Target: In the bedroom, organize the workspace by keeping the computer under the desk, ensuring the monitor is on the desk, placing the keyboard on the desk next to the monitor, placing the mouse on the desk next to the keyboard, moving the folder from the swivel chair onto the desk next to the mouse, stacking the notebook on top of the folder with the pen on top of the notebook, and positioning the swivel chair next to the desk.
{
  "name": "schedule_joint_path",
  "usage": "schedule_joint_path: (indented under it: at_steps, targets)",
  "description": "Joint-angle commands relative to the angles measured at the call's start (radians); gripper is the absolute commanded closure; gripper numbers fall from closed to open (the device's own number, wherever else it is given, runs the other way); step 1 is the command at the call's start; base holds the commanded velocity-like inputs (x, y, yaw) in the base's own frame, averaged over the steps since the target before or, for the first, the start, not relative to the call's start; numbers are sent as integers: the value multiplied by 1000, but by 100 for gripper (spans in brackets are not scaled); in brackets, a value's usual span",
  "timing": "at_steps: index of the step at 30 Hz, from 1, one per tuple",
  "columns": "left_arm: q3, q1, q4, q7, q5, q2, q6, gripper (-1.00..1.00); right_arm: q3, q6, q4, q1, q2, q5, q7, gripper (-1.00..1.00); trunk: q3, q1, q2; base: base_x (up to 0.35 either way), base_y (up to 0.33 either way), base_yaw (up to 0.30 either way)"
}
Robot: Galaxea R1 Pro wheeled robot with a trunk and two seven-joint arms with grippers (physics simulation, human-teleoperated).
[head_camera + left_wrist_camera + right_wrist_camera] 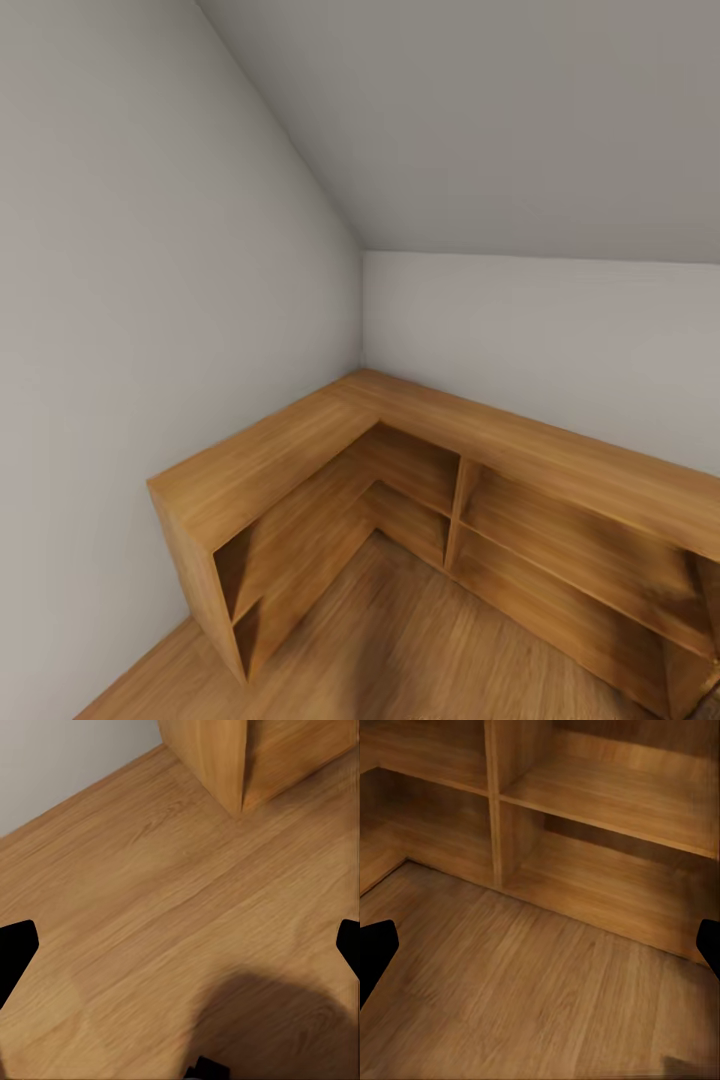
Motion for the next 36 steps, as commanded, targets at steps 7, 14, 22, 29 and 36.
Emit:
schedule_joint_path:
  at_steps: [7,14,22,29,36]
  targets:
    - [-8,0,0,9,-1,0,-3,-100,9,0,0,-1,1,4,-10,-100,-4,0,-1,2,1,-277]
    - [-8,0,0,9,-1,-1,-4,-100,16,48,1,-1,3,59,-12,-100,-8,0,-1,0,0,-279]
    - [-8,0,0,9,-1,-1,-4,-100,15,66,0,-1,2,75,-12,-100,-13,0,-1,0,0,-279]
    - [-9,0,0,9,-3,-2,-3,-100,14,66,0,-1,2,76,-12,-100,-17,0,-1,154,127,-279]
    - [-9,0,0,9,-3,-2,-3,-100,14,66,0,-1,1,76,-12,-100,-21,0,-1,243,193,-279]
